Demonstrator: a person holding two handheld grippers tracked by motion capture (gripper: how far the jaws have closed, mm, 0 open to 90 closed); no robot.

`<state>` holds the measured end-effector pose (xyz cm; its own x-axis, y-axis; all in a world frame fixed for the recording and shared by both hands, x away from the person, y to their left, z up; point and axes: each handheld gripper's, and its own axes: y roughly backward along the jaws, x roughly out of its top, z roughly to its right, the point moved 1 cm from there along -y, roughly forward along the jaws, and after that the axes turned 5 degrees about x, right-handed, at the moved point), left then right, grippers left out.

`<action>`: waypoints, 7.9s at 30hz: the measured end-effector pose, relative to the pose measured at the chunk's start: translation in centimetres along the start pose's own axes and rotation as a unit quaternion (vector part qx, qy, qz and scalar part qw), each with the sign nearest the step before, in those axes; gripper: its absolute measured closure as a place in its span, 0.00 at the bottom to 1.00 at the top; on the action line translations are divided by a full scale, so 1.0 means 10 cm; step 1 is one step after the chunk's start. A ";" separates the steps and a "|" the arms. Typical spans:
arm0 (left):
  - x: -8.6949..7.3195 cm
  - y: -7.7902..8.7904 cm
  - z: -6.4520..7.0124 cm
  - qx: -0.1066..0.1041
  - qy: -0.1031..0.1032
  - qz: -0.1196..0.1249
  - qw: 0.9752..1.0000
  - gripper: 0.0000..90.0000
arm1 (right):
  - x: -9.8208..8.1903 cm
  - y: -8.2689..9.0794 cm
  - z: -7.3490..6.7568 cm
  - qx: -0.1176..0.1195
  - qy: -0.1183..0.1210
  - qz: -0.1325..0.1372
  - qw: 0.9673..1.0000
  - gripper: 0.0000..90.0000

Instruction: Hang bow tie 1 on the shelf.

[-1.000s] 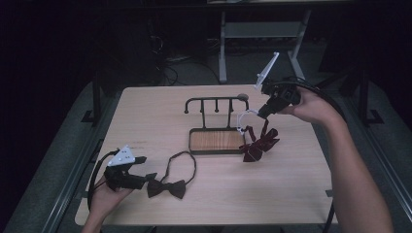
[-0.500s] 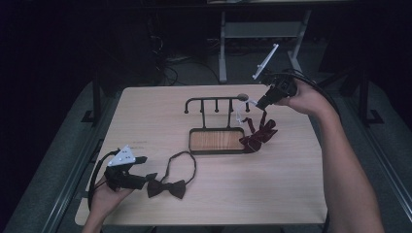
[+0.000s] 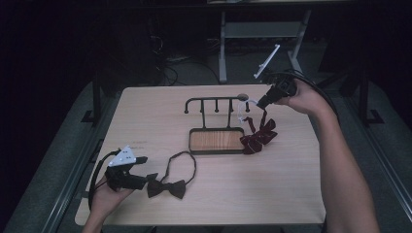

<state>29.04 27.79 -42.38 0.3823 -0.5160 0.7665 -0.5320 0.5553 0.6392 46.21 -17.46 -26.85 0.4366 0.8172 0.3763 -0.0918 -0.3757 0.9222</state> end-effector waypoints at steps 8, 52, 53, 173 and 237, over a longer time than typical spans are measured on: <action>0.00 0.00 0.00 -0.001 0.003 0.000 1.000 0.29 | -0.06 -0.10 0.04 0.002 -0.010 -0.005 1.000 0.92; -0.01 -0.02 0.00 0.001 -0.002 -0.010 1.000 0.29 | -0.71 -0.23 -0.35 0.050 0.024 0.025 0.998 0.72; -0.01 -0.02 0.00 0.001 -0.001 -0.009 1.000 0.29 | -0.72 -0.24 -0.36 0.050 0.025 0.026 0.998 0.72; 0.63 -0.99 -0.25 -0.061 -0.051 -0.176 0.981 0.72 | -1.79 -1.03 -0.96 0.052 -0.022 0.082 0.995 0.42; 0.91 -0.56 -0.23 -0.105 -0.091 -0.213 0.967 0.99 | -1.81 -1.08 -0.93 0.045 -0.015 0.081 0.996 0.38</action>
<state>37.26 21.49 -38.84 0.3827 -0.8229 0.4199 -0.1830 0.3780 0.9075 30.96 -24.11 -42.78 0.4493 0.7293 0.5160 -0.0829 -0.5411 0.8369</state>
